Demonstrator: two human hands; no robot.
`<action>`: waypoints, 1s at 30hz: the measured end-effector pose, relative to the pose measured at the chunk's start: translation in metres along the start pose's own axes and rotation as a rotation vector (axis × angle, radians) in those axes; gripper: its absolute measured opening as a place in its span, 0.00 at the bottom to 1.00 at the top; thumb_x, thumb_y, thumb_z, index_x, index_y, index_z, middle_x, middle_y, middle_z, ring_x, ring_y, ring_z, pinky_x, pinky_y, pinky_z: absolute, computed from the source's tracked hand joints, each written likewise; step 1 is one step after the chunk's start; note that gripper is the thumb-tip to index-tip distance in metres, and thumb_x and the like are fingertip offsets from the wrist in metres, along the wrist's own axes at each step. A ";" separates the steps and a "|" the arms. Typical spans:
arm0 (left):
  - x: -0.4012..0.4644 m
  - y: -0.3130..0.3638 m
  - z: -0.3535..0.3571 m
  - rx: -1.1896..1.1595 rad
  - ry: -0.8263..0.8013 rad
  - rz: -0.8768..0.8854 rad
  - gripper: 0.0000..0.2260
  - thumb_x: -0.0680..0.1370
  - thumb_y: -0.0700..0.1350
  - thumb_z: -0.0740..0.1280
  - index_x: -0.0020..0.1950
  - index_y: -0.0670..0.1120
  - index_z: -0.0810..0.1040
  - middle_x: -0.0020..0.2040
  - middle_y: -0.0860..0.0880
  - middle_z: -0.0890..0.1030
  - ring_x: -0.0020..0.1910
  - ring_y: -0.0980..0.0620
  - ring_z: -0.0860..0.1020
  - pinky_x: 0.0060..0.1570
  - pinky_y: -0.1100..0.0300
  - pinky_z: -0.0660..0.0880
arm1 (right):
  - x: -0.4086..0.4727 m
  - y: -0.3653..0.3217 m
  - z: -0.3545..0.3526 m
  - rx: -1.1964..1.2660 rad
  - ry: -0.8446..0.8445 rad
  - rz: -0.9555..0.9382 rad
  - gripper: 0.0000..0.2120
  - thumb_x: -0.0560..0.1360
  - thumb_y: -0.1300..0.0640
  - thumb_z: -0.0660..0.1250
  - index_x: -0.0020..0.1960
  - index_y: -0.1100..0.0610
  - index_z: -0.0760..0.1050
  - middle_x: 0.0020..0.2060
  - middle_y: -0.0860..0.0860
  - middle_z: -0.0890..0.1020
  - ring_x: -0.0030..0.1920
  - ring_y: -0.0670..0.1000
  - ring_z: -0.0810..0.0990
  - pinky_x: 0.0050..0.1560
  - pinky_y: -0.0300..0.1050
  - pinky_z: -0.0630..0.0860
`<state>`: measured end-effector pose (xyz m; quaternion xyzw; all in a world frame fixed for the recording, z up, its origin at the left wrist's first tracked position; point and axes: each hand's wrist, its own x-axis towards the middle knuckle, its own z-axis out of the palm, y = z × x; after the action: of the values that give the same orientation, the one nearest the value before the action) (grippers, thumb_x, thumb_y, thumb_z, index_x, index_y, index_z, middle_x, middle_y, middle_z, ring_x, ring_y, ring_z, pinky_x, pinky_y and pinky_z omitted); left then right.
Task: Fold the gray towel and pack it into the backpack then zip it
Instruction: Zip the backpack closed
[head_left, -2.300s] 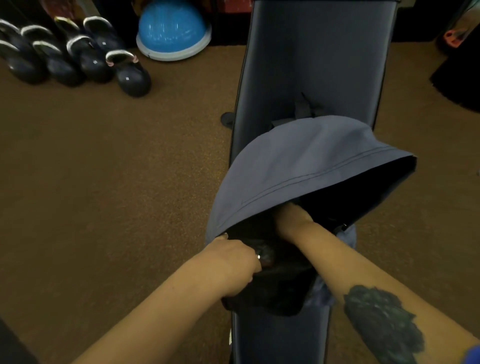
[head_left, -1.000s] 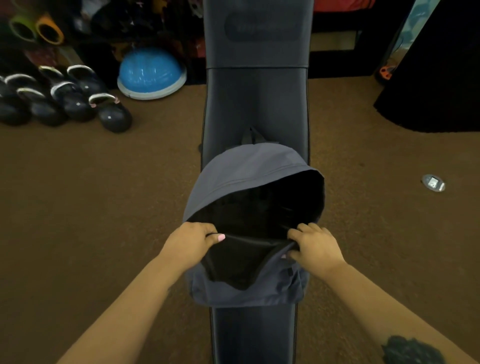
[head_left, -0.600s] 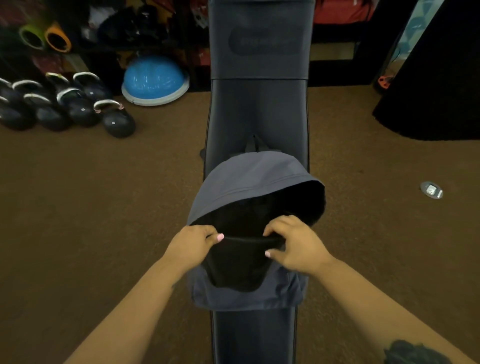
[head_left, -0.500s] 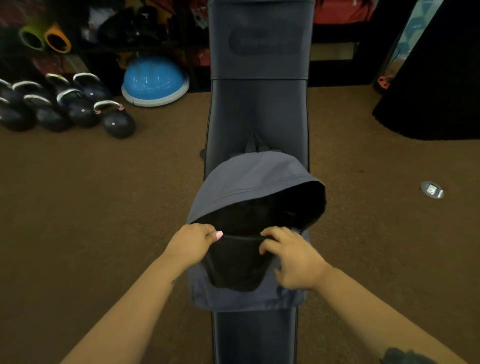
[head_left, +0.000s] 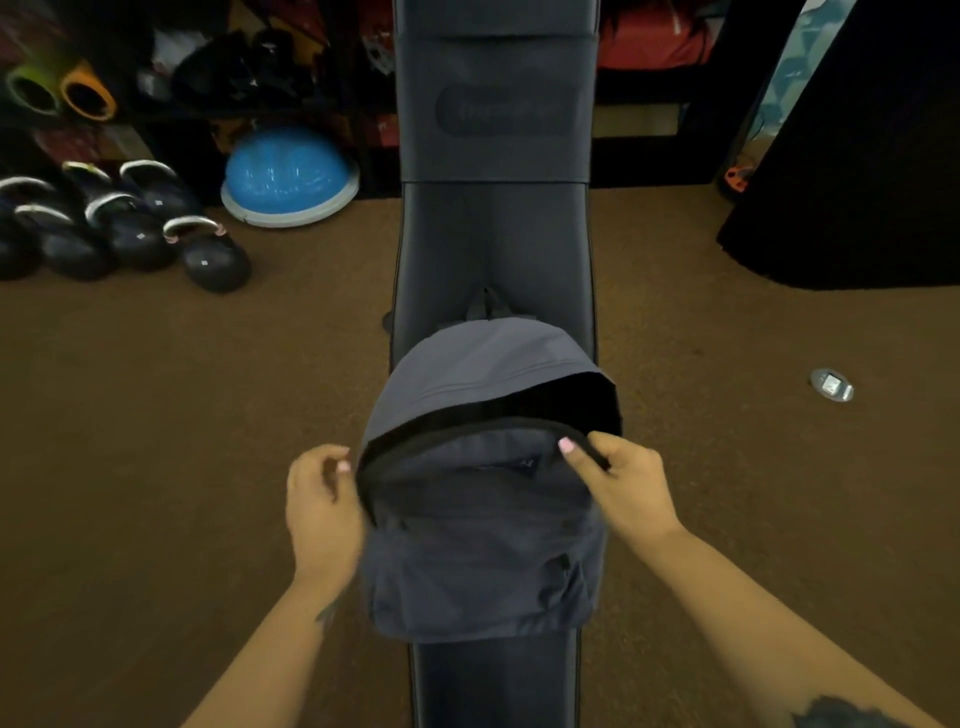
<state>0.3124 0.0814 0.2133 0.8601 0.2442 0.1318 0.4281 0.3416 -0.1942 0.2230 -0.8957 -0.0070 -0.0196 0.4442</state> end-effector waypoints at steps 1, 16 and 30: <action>-0.001 -0.006 0.002 0.003 -0.007 -0.101 0.12 0.79 0.37 0.58 0.62 0.43 0.73 0.59 0.44 0.75 0.54 0.49 0.74 0.53 0.55 0.70 | 0.003 -0.001 -0.004 0.065 -0.009 0.055 0.24 0.75 0.50 0.67 0.29 0.61 0.61 0.24 0.52 0.65 0.25 0.45 0.62 0.26 0.37 0.59; 0.010 -0.028 0.021 0.111 -0.265 -0.369 0.14 0.74 0.44 0.71 0.58 0.39 0.80 0.52 0.40 0.83 0.53 0.43 0.80 0.49 0.57 0.73 | 0.017 -0.007 -0.017 0.116 -0.029 0.156 0.21 0.76 0.52 0.66 0.30 0.55 0.60 0.25 0.49 0.64 0.26 0.43 0.61 0.28 0.37 0.59; 0.024 -0.036 0.009 0.313 -0.392 -0.219 0.14 0.80 0.51 0.58 0.48 0.43 0.79 0.43 0.42 0.82 0.41 0.42 0.79 0.35 0.57 0.71 | 0.033 -0.019 -0.019 -0.221 -0.070 0.163 0.11 0.71 0.48 0.71 0.52 0.48 0.75 0.41 0.47 0.82 0.39 0.50 0.80 0.38 0.47 0.77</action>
<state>0.3250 0.1067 0.1793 0.8934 0.2656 -0.1237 0.3406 0.3730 -0.1982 0.2515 -0.9369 0.0524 0.0470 0.3425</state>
